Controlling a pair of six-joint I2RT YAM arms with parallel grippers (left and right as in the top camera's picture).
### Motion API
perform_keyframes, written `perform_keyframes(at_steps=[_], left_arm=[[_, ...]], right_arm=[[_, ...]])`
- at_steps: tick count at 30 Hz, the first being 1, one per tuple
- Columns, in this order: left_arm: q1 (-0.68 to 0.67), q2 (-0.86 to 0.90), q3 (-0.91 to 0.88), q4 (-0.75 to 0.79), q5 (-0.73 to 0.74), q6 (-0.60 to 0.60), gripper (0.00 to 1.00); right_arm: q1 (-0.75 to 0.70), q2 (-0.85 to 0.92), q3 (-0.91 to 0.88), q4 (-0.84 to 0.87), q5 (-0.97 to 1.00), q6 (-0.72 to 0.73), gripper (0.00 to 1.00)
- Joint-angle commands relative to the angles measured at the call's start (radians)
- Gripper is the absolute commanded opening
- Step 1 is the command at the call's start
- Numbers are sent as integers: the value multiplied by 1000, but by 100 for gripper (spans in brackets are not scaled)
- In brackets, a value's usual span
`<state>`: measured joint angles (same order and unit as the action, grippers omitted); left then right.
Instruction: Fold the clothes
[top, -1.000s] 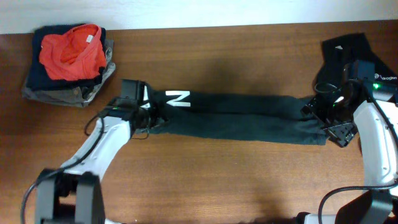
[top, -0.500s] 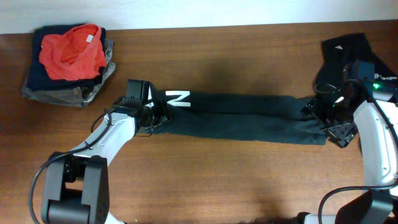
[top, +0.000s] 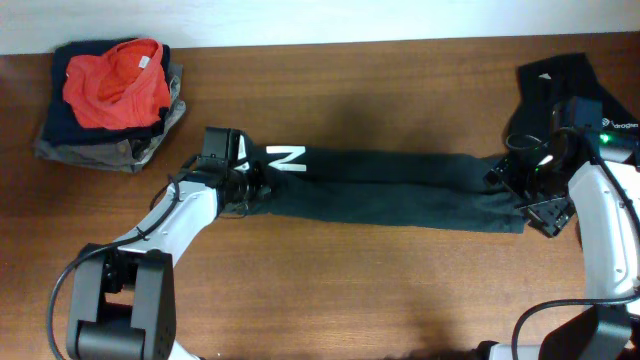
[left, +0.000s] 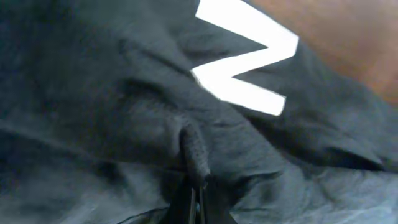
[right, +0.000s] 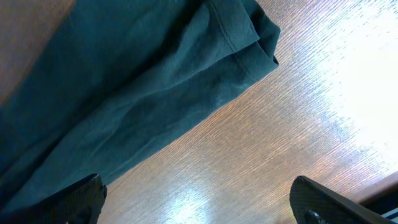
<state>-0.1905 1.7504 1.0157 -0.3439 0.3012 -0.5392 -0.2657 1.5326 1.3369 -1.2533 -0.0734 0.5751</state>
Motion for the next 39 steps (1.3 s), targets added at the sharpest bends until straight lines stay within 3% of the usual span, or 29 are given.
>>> perform_keyframes(at_steps=[1, 23, 27, 31, 39], left_arm=[[0, 6, 7, 32, 75, 1, 1], [-41, 6, 8, 221, 102, -179, 0], [-35, 6, 8, 265, 95, -270, 1], [-35, 6, 8, 322, 95, -277, 1], [-48, 8, 8, 288, 71, -277, 2]], right_arm=[[5, 2, -5, 1, -5, -3, 99], [5, 15, -6, 11, -5, -3, 99], [5, 15, -6, 11, -5, -3, 99], [5, 15, -6, 11, -5, -3, 99], [5, 15, -6, 11, -5, -3, 99]])
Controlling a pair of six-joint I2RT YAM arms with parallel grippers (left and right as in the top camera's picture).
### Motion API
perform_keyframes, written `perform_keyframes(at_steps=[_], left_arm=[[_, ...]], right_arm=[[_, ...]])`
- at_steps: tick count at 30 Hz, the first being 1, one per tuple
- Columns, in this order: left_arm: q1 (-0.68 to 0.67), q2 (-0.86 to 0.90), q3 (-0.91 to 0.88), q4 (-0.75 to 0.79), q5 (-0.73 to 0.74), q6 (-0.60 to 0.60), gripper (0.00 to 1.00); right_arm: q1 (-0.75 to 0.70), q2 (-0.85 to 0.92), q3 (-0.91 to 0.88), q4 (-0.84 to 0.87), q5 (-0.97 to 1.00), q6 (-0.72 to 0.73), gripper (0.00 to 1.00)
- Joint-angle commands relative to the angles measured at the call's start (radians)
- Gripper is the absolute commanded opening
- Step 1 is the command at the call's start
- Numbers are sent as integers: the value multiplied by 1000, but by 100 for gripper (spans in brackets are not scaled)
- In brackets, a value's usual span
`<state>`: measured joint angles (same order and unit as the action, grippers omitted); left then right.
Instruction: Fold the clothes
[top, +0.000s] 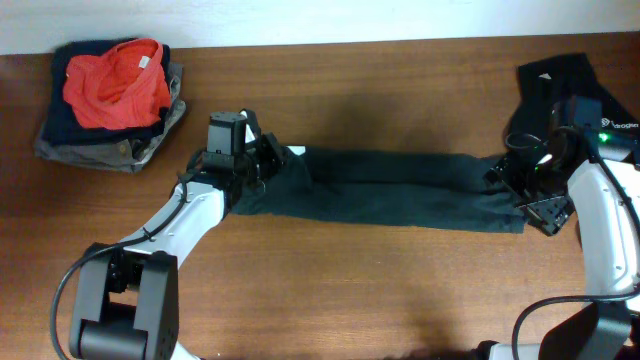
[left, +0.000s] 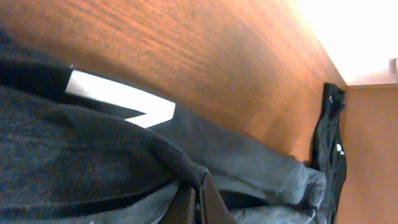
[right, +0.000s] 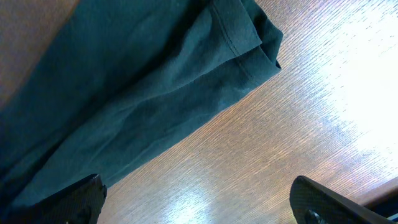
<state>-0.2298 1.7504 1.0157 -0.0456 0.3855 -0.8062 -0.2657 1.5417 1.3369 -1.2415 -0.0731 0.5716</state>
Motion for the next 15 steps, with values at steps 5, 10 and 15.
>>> perform_keyframes(at_steps=[5, 10, 15], left_arm=[[-31, 14, 8, -26, -73, -9, 10], [-32, 30, 8, -22, -87, -8, 11], [-32, 25, 15, -12, -66, 112, 19]], right_arm=[[5, 6, -10, -1, -6, 1, 99], [5, 6, -23, -1, -6, 1, 99], [5, 6, -39, -1, -6, 0, 99]])
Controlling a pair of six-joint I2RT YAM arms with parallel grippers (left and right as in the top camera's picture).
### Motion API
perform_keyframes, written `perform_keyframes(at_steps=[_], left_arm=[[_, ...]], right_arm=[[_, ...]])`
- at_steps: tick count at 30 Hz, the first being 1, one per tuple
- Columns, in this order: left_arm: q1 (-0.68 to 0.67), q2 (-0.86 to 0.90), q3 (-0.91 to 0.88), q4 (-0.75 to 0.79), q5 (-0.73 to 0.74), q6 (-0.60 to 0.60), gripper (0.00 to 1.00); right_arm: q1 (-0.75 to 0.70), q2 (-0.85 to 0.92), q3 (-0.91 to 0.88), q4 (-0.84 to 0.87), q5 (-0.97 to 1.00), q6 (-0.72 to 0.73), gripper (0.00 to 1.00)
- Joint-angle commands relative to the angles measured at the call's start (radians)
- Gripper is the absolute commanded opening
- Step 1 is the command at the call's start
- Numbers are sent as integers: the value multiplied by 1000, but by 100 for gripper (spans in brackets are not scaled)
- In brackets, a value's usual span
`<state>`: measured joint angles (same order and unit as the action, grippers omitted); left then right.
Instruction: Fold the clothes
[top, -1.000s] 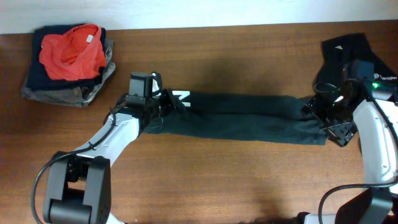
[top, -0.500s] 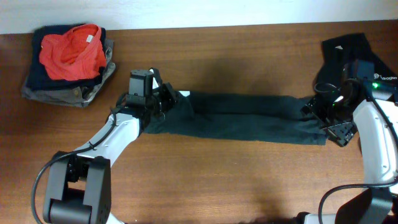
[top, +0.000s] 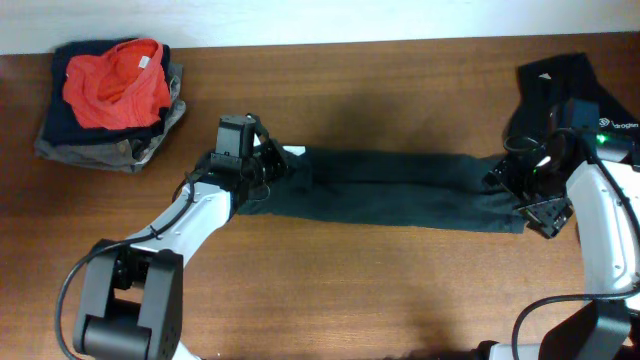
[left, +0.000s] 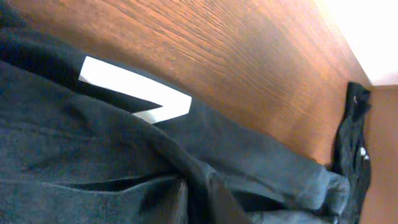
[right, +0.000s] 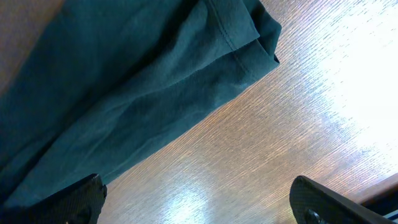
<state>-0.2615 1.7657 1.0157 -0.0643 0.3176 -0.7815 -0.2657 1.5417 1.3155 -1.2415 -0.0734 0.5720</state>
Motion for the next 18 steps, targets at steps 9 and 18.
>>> perform_keyframes(at_steps=[9, 18], left_arm=[[0, -120, 66, -60, 16, 125, 50], [2, -130, 66, -72, -177, 175, 53]], right_arm=[[5, 6, -37, 12, -6, 0, 99], [5, 6, -37, 11, -6, 1, 99]])
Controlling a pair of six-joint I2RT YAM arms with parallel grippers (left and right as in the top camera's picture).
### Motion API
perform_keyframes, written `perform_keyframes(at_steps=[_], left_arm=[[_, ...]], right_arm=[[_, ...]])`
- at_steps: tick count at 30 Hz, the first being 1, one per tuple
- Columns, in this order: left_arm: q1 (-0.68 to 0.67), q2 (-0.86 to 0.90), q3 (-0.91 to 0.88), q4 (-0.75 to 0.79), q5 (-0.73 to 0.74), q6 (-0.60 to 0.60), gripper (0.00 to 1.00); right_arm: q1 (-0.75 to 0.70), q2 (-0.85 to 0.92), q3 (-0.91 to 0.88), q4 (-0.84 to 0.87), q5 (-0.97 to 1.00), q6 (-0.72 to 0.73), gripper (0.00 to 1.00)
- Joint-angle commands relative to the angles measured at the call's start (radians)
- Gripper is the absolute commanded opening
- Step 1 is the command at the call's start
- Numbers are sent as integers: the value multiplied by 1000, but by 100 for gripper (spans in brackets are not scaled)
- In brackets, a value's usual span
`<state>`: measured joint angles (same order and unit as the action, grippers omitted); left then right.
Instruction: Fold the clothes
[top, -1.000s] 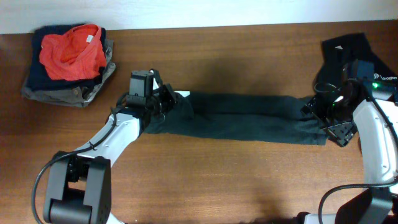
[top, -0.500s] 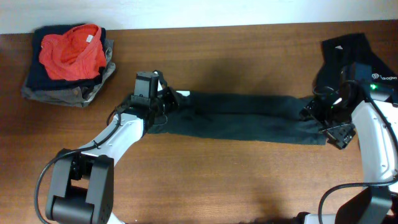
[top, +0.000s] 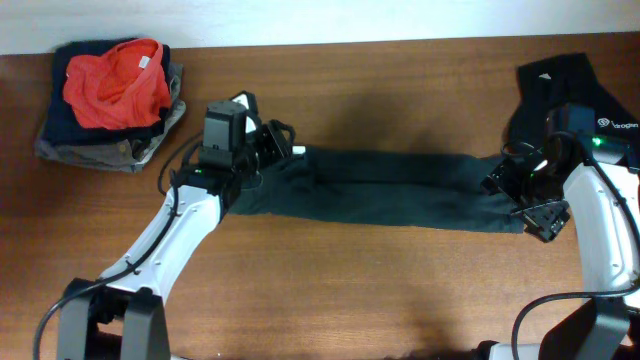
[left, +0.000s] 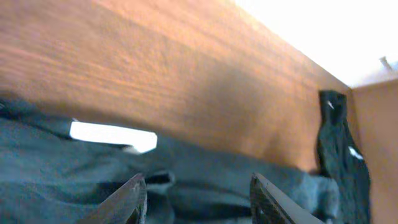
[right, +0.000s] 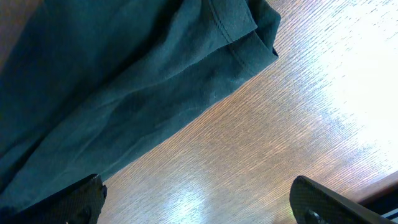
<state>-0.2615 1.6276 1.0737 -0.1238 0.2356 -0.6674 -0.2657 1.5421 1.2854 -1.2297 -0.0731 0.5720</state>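
Dark trousers (top: 400, 190) lie stretched left to right across the table; they also show in the left wrist view (left: 81, 180) and the right wrist view (right: 124, 81). Their waist end is bunched at the left, and only a sliver of the white logo (top: 297, 151) (left: 112, 134) shows. My left gripper (top: 272, 140) (left: 199, 202) hangs open just above that waist end with nothing between its fingers. My right gripper (top: 522, 198) (right: 196, 205) stands open over bare wood beside the leg hems (right: 249, 37), holding nothing.
A stack of folded clothes (top: 110, 95) with an orange piece on top sits at the back left. A black garment (top: 555, 80) (left: 336, 137) lies at the back right, near the right arm. The table's far edge (top: 350, 42) runs along the top.
My left gripper was pinched on the waist fabric beside the white logo. Now it is open, lifted off the cloth and drawn back left. The right gripper has hardly moved.
First my left gripper was shut on the waist fabric, with the white N fully showing. Then it held that fabric farther right, covering most of the logo. Now the cloth lies released with the logo nearly hidden. The right gripper stayed open by the hems throughout.
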Motion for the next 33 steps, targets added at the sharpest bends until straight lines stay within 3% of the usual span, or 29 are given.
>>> perform_keyframes(at_steps=[1, 5, 13, 21, 33], left_arm=[[2, 16, 8, -21, -114, 71, 53], [8, 70, 8, -55, -211, 71, 53], [39, 158, 8, -58, -217, 71, 52], [87, 224, 8, -59, -217, 204, 48], [243, 273, 11, -196, -205, 248, 48]], right_arm=[[5, 5, -7, 0, -9, 0, 99], [5, 5, -7, 0, -23, 0, 99], [5, 5, -7, 1, -24, 0, 99], [12, 5, -17, 3, -25, 0, 99], [172, 5, -42, 58, -29, -82, 97]])
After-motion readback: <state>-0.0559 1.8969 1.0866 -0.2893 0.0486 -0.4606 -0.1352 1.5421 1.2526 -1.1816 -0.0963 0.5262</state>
